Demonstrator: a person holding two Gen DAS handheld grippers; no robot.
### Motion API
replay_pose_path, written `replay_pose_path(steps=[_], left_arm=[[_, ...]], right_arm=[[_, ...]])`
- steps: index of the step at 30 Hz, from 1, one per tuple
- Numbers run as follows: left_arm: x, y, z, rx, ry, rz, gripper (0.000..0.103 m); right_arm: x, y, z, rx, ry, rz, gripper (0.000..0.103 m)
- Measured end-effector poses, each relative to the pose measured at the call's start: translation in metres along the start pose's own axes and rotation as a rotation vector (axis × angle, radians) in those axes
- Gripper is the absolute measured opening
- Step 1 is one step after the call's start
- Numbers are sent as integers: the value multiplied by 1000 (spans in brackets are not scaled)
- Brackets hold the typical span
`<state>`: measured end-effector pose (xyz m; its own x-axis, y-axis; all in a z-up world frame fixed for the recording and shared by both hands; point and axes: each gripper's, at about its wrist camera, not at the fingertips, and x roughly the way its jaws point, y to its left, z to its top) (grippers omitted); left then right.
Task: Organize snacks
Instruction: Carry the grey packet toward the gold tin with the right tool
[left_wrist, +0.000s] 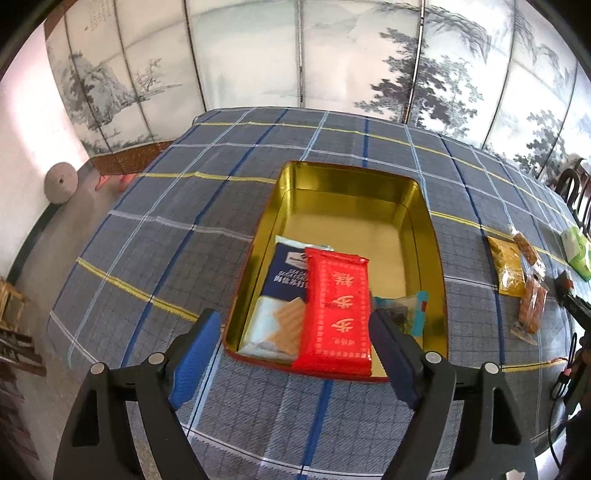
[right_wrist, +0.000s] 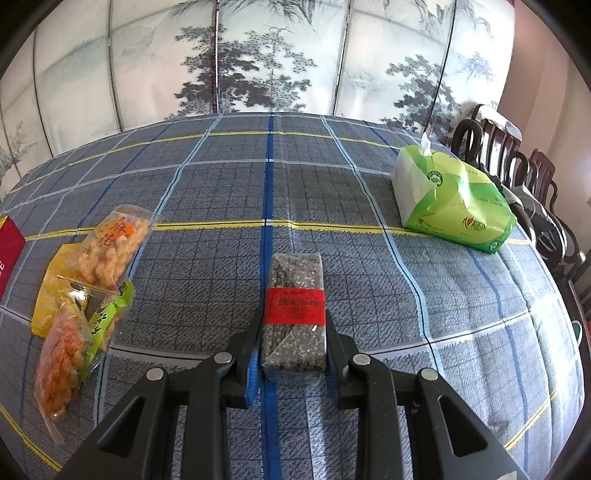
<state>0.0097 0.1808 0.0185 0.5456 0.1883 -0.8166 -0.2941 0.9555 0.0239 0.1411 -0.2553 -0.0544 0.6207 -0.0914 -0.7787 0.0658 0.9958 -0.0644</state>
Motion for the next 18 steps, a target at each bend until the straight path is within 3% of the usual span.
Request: replay_pose_path(steps=[10, 18], left_arm=[[5, 15, -5, -24, 15, 11, 90], [9, 24, -7, -45, 17, 23, 98]], right_arm=[[-12, 4, 2, 38, 0, -21, 27], [-54, 29, 17, 33, -65, 53, 27]])
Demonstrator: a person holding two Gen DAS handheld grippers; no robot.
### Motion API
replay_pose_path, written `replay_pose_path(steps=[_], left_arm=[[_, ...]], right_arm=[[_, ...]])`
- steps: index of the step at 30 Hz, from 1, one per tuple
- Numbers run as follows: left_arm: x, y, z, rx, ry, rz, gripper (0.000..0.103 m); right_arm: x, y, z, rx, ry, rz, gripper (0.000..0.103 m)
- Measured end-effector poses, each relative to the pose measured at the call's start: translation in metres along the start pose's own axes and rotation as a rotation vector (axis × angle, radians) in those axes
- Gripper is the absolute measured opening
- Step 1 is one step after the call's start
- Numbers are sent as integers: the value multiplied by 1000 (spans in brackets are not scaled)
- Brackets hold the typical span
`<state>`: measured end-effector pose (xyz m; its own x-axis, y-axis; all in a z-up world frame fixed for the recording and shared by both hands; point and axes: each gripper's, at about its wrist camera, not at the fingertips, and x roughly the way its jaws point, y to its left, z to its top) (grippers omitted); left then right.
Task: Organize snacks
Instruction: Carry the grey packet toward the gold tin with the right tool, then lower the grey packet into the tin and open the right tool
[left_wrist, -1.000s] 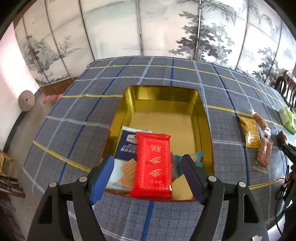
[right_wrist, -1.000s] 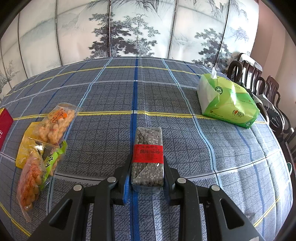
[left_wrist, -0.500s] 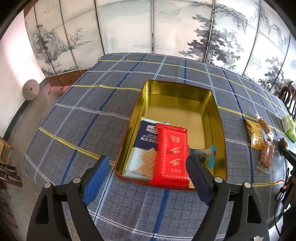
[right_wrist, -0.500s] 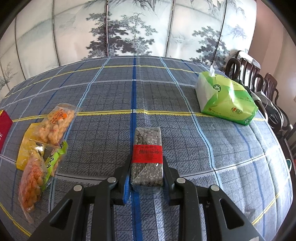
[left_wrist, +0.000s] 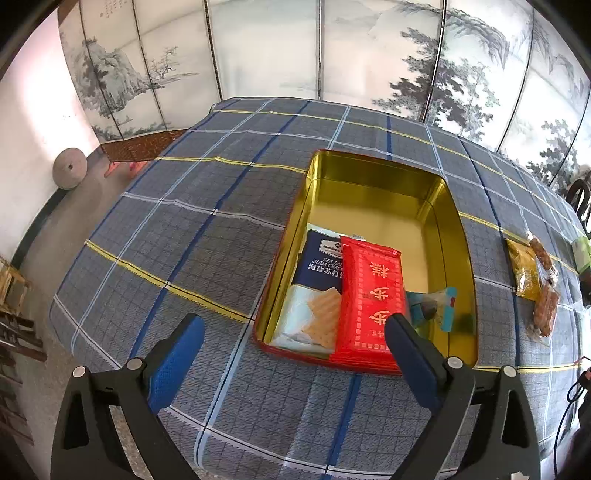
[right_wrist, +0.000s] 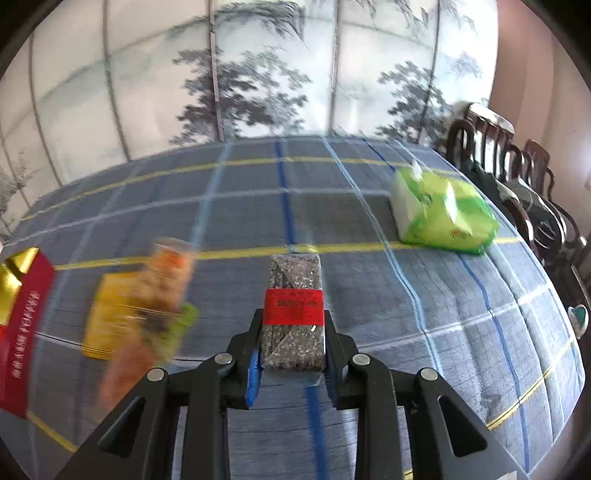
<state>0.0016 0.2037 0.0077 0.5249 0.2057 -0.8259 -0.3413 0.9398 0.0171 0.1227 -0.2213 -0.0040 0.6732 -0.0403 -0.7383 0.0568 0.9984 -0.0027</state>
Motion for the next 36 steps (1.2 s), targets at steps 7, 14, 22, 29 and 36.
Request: replay_pose_path(steps=[7, 14, 22, 29, 36], left_arm=[[-5, 7, -1, -5, -20, 11, 98], [-8, 22, -5, -27, -20, 26, 98], [-9, 39, -10, -50, -20, 63, 98], [-9, 52, -13, -70, -13, 77, 98], [-9, 65, -15, -89, -3, 100, 98]], right_arm=[[-27, 70, 2, -104, -26, 125, 27], [-49, 153, -10, -222, -26, 269, 27], [-64, 222, -25, -327, -15, 381, 27], [-68, 258, -34, -393, 1, 419, 27], [-65, 283, -43, -442, 23, 440, 27]])
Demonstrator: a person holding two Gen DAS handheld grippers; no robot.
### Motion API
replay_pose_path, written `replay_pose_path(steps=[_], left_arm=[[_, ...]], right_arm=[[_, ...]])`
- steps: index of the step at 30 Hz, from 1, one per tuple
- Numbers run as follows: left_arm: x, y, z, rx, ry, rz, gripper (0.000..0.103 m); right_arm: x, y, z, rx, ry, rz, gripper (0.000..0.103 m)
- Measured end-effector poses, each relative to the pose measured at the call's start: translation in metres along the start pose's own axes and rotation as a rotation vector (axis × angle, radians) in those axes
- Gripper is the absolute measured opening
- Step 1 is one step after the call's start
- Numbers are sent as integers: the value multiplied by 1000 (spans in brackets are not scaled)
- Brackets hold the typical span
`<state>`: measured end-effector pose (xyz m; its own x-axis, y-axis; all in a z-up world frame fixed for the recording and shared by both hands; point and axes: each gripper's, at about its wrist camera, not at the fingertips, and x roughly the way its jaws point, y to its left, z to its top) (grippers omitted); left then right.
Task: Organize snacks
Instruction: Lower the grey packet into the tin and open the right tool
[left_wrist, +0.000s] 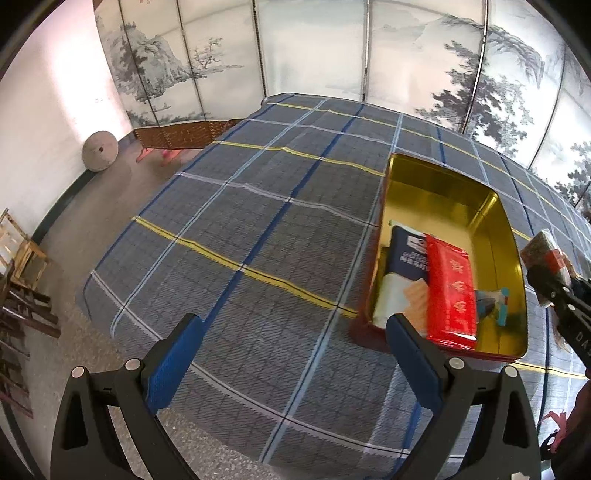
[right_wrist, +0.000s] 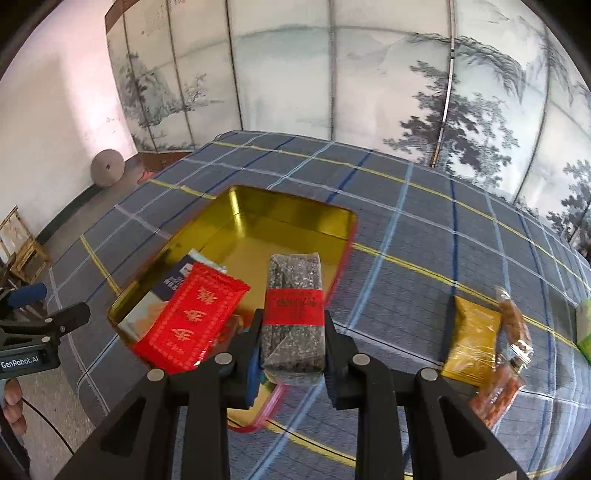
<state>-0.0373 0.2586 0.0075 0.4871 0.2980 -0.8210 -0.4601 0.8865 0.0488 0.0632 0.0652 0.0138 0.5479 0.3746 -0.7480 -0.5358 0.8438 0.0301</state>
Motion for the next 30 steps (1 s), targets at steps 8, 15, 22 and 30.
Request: replay_pose_path(steps=[8, 15, 22, 30], left_arm=[[1, 6, 0, -10, 4, 10, 98], [3, 12, 0, -22, 10, 19, 98], [4, 14, -1, -25, 15, 23, 98], [6, 12, -1, -21, 21, 18, 98]], right_arm=[[16, 16, 0, -33, 25, 3, 27], [30, 24, -2, -66, 48, -6, 27], [43, 26, -8, -81, 77, -10, 27], [45, 31, -12, -119, 66, -32, 27]])
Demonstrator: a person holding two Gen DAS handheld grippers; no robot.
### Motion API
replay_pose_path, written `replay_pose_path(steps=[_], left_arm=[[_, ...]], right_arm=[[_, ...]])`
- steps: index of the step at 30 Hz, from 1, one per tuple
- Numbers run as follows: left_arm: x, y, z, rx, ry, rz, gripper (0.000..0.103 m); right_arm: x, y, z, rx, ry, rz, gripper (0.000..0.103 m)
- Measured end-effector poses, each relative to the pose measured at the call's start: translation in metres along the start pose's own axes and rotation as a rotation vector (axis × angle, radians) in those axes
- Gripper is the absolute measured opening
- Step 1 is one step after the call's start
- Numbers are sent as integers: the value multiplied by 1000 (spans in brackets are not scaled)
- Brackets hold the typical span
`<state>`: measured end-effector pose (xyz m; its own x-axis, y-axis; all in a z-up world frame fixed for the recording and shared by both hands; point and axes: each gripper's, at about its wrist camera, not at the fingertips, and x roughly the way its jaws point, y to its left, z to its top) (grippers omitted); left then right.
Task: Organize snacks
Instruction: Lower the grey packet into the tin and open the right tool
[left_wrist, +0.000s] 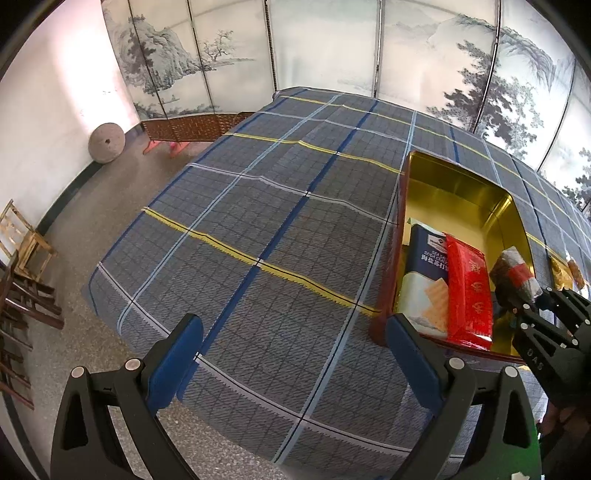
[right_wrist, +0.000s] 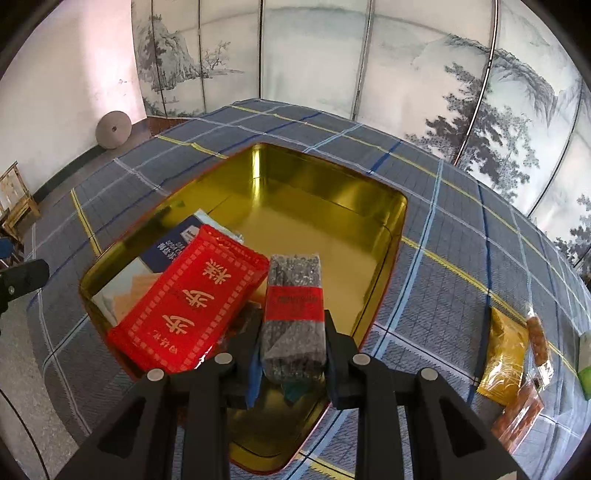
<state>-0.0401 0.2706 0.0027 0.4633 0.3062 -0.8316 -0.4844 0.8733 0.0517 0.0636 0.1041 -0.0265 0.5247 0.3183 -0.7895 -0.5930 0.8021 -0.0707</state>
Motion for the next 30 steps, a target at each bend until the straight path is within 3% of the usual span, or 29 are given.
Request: replay_pose_path(steps=[6, 13, 19, 24, 30], left_arm=[[0, -2, -1, 4, 3, -3, 98], [-2, -2, 0, 2, 1, -5, 98], [-4, -3, 1, 5, -3, -8, 98], [-7, -10, 1, 15, -9, -12, 98], [-11, -25, 4, 43, -20, -21, 98]], right_arm=[[-2, 2, -2, 5, -3, 32, 30], [-9, 0, 0, 12, -27, 43, 47], [-18, -9, 2, 41, -44, 65, 49], [-32, -31, 2, 87, -75, 64, 50], [-47, -77, 1, 149, -112, -15, 50]])
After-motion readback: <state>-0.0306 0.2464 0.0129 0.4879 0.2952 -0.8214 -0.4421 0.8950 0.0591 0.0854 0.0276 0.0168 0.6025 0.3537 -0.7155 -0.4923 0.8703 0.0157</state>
